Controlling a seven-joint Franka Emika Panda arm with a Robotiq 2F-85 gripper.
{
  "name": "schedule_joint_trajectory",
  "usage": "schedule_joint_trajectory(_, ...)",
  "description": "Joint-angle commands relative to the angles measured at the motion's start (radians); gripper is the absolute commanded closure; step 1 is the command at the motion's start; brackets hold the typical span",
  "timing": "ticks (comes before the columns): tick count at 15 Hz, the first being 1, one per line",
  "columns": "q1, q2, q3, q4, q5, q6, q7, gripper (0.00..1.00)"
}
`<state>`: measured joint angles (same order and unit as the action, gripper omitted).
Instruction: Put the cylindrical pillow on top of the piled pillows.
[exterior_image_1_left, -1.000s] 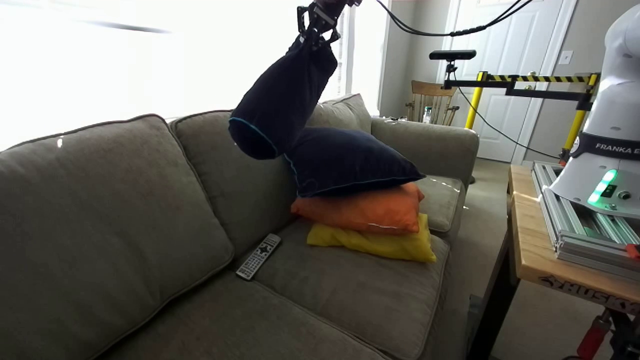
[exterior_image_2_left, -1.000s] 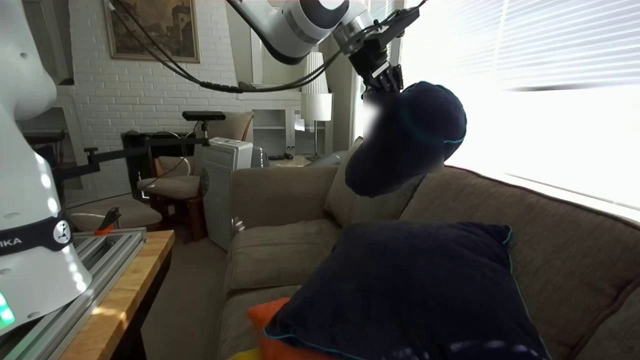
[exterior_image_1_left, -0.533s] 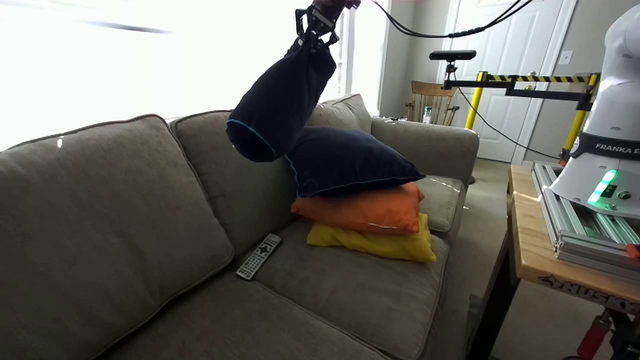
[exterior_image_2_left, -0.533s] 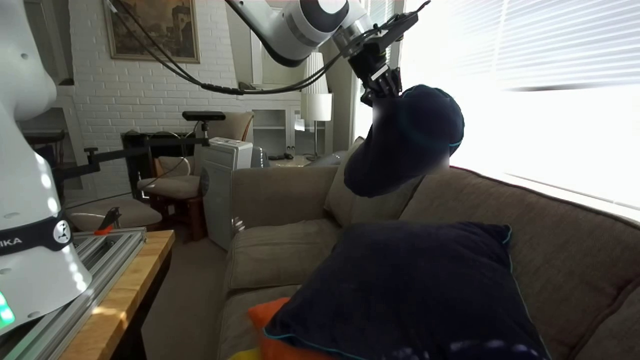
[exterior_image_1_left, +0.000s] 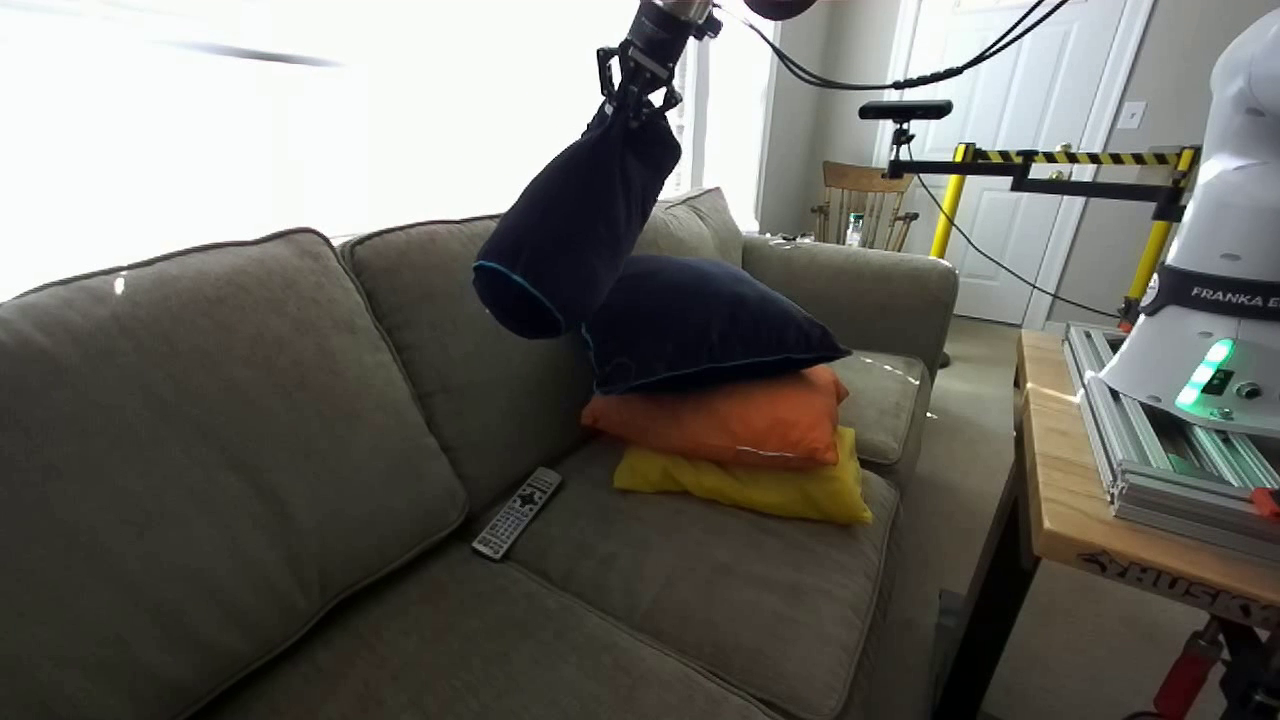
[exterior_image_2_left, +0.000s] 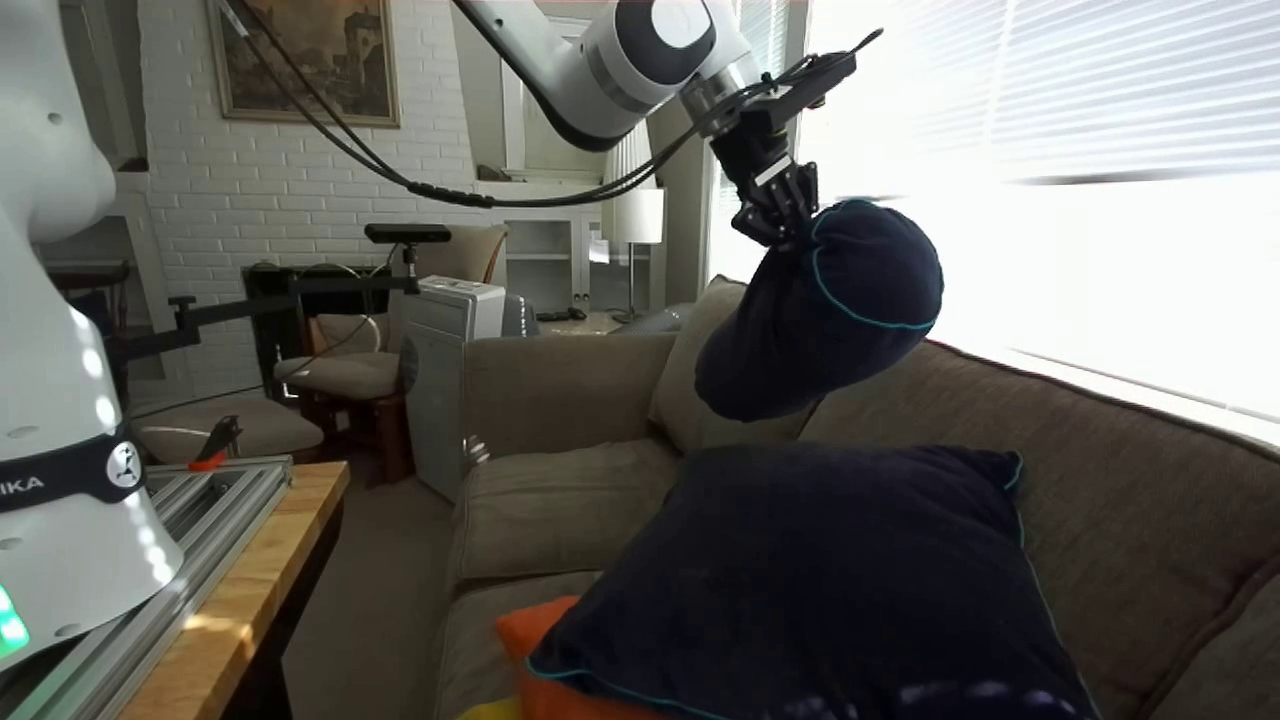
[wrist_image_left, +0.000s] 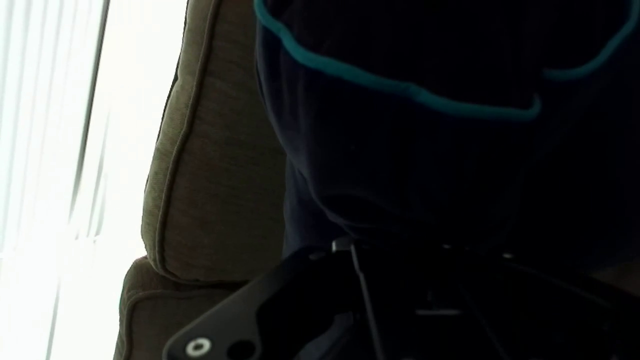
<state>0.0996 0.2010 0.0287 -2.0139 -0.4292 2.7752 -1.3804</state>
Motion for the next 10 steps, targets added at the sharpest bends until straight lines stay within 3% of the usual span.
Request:
schedule_joint_trajectory(1, -0.026, 0.030, -0.028, 0.069, -0.039, -0.009, 0.065, 0.96)
schedule_joint_trajectory(10, -0.103, 0.033, -0.124, 0.120, -0.040, -0.055, 0.171, 0.96)
